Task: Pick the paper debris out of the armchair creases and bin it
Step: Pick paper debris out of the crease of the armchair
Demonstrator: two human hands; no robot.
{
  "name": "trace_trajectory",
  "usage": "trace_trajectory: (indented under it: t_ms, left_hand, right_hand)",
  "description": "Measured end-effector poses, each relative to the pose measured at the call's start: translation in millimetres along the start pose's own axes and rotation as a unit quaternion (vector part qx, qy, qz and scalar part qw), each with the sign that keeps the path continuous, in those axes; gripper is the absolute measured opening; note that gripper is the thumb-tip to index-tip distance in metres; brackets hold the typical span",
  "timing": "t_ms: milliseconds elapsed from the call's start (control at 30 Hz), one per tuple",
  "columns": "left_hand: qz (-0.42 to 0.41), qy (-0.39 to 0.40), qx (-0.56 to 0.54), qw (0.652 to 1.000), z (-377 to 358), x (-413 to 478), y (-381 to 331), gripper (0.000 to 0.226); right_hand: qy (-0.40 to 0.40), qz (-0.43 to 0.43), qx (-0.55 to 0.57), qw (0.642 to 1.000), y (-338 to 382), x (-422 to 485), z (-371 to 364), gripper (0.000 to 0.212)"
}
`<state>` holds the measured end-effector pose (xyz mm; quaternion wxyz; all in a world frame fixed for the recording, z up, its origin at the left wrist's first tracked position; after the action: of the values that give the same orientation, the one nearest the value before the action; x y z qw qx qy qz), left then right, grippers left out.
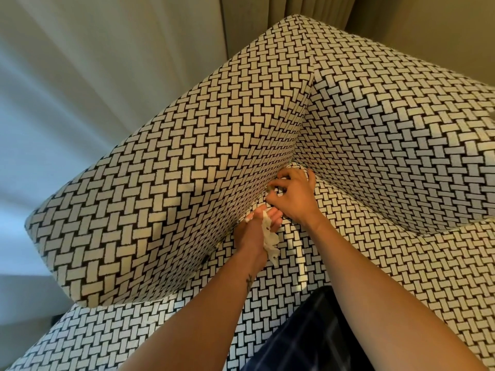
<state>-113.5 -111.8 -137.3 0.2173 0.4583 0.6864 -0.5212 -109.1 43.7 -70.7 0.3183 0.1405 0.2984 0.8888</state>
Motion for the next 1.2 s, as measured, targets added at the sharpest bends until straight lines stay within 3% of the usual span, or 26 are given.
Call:
trace_trajectory:
  t_ms: [200, 367, 467, 667, 967, 1100, 1200]
  left_hand:
    - [-0.009, 0.014, -0.013, 1.0, -8.0, -8.1, -6.0, 0.022]
    - [0.005, 0.03, -0.014, 0.999, -14.8, -20.4, -16.1, 0.028]
    - [0.022, 0.055, 0.007, 0.998, -19.2, -37.0, -17.7, 0.035]
    - [0.039, 0.111, -0.003, 0.993, -44.7, -69.6, -16.1, 0.032]
    - [0.047, 0.203, 0.006, 0.978, -155.3, -129.4, -4.4, 0.031]
    - [0.059, 0.248, 0.02, 0.967, -212.9, -160.5, -0.3, 0.02]
    - [0.06, 0.259, 0.026, 0.964, -246.6, -172.8, 1.4, 0.027]
  right_hand:
    - [-0.008, -0.032, 0.107, 0.994, -2.1, -23.2, 7.1, 0.01]
    - [0.002, -0.05, 0.16, 0.986, 11.4, -45.9, 23.3, 0.03]
    - [0.001, -0.07, 0.209, 0.975, 21.9, -67.8, 45.1, 0.016]
    - [0.037, -0.13, 0.278, 0.951, 28.1, -103.7, 91.5, 0.017]
    - [-0.062, -0.119, 0.237, 0.962, 22.9, -124.7, 225.8, 0.013]
    - [-0.142, -0.132, 0.232, 0.953, 4.5, -125.5, 288.7, 0.01]
    - [-0.195, -0.153, 0.225, 0.942, -13.3, -123.6, 326.4, 0.008]
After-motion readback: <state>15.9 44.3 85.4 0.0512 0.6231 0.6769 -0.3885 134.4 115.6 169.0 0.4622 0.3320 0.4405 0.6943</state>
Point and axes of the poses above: each hand's wrist, its own x-axis towards the middle knuckle, its own z-axis out of the back of the hand, y = z × x, the point moved 9 cm from there along x, towards the middle knuckle, and after that the axes turned 3 degrees about x, right-handed, at the moved point
